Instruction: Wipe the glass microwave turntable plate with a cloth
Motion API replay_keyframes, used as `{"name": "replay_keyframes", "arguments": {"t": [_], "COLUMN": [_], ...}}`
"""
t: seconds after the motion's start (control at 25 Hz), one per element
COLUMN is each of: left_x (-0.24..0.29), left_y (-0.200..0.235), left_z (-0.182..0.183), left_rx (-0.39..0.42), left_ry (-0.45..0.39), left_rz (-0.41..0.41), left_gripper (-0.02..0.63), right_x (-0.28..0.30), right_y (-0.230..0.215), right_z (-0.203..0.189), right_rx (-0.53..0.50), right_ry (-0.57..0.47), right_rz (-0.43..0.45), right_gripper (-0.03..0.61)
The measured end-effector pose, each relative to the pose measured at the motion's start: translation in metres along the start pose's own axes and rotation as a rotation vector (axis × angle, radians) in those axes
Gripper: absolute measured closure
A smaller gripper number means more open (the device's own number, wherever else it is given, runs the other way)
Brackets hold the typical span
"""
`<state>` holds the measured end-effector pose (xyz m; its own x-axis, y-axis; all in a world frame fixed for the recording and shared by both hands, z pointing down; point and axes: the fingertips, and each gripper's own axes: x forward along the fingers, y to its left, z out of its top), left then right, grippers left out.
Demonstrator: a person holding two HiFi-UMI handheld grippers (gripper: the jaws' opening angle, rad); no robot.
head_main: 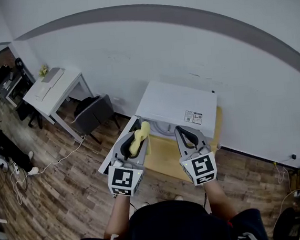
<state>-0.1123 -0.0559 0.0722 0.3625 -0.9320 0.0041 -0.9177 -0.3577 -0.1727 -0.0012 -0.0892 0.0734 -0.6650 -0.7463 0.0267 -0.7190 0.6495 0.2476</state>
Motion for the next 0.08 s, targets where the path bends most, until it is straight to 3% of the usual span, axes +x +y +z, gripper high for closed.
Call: {"name": "replay_keyframes", "arguments": {"t": [0.08], "left_x": [0.0001], "left_y": [0.0001], "left_z": [0.0012], "left_rx": [0.0], "left_ry": [-0.003], "left_rz": [0.001], "left_gripper": [0.476], "right_x": [0.0003], "right_y": [0.0005], "right_z": [-0.0024], "right_rx": [-0.002], "right_ry": [0.008], "right_rz": [0.001], "right_gripper": [0.569]}}
